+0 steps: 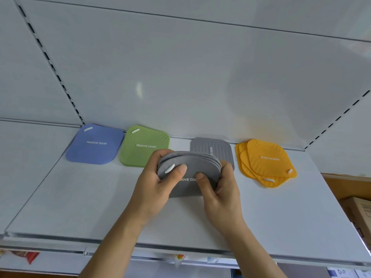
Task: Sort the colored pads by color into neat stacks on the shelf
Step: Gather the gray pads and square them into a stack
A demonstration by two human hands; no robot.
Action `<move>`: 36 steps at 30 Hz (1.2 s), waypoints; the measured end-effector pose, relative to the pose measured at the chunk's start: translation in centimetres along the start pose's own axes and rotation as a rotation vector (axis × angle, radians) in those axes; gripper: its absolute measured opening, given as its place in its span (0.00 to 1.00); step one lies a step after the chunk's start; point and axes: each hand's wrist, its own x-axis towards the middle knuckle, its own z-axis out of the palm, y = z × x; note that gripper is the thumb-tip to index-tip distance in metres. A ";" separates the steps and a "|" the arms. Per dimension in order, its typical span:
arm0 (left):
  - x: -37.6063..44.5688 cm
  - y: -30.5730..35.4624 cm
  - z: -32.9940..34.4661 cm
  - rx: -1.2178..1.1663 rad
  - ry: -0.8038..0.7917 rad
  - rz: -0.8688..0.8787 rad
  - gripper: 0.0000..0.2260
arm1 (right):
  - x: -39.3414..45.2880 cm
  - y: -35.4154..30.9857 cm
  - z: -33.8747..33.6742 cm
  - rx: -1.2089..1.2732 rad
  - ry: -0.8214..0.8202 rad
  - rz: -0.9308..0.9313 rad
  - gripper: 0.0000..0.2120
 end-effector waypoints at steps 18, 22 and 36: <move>-0.2 0.1 -4.6 0.089 0.246 0.001 0.07 | 7.8 4.9 -0.5 -0.886 -0.230 -0.245 0.08; -0.2 0.2 -4.4 0.042 0.285 -0.031 0.06 | 7.4 4.5 0.5 -1.000 -0.135 -0.354 0.11; -0.5 0.0 -4.3 0.018 0.318 -0.055 0.07 | 5.5 3.1 2.1 -1.273 -0.178 -0.302 0.06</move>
